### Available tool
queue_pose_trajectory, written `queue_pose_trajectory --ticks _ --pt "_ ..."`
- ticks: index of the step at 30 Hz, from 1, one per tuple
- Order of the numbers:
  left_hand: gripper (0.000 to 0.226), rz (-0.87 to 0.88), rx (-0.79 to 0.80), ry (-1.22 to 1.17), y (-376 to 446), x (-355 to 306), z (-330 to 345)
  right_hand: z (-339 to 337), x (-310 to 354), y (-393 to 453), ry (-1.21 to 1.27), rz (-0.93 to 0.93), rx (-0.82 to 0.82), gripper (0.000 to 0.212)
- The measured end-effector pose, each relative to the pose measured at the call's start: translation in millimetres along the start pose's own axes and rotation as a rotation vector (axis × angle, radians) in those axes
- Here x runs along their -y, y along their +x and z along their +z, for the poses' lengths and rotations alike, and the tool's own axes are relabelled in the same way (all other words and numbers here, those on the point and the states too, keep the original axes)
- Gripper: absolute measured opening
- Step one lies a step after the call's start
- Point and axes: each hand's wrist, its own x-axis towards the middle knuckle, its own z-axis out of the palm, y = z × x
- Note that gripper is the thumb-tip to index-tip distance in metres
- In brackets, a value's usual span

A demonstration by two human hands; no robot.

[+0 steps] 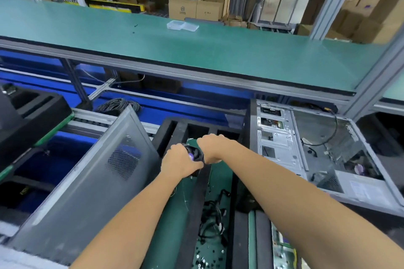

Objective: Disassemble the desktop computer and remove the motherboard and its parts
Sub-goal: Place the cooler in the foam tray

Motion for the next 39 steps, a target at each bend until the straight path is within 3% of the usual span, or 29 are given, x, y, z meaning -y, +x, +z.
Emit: queue_pose_trajectory --ticks 9,18,22,25,27,31,36,39 --pt "0.08 -0.096 -0.027 -0.028 63.9 0.2 39.2 8.0 -36.9 65.8 0.097 0.048 0.128 0.011" --pt "0.09 -0.077 -0.052 0.142 87.4 12.3 51.8 28.6 -43.0 89.5 0.195 0.044 0.19 0.03" --pt "0.086 -0.086 -0.018 0.139 89.0 7.5 70.3 27.7 -42.4 90.9 0.106 0.035 0.21 0.013" --pt "0.084 -0.105 -0.015 0.12 92.3 4.9 72.5 25.7 -47.6 83.0 -0.003 0.036 0.196 0.018" --pt "0.079 -0.105 0.01 0.128 95.1 4.2 68.7 22.6 -56.3 74.9 -0.06 0.028 0.153 0.007" --pt "0.071 -0.096 0.1 0.168 98.1 1.9 64.5 18.4 -79.1 59.6 -0.116 0.035 0.098 0.013" --pt "0.095 -0.09 0.142 0.22 97.4 -3.6 65.0 19.4 -93.5 49.7 -0.055 0.049 0.084 0.009" --pt "0.094 -0.017 0.086 0.329 87.0 -0.4 74.0 29.8 -93.2 46.9 -0.007 0.043 0.07 0.011"
